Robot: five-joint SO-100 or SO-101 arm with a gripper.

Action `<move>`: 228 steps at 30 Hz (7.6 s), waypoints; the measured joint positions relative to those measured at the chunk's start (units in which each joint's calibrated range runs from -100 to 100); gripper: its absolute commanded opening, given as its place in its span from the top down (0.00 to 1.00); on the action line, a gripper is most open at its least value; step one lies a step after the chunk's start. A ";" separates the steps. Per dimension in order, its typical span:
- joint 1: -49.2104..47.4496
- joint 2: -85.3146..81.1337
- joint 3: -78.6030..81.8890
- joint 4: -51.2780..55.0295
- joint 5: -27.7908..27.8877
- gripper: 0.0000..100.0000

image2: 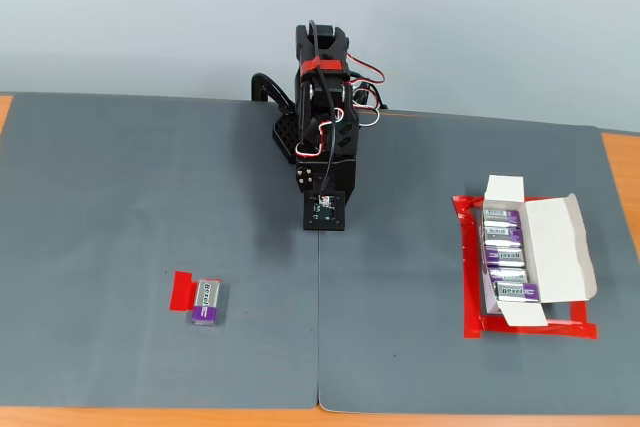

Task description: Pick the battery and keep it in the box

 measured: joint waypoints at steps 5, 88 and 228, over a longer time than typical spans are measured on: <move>0.00 0.00 0.00 0.00 0.00 0.98; 2.43 33.05 -23.26 -15.87 0.00 0.98; 23.88 106.20 -64.93 -36.17 15.34 0.98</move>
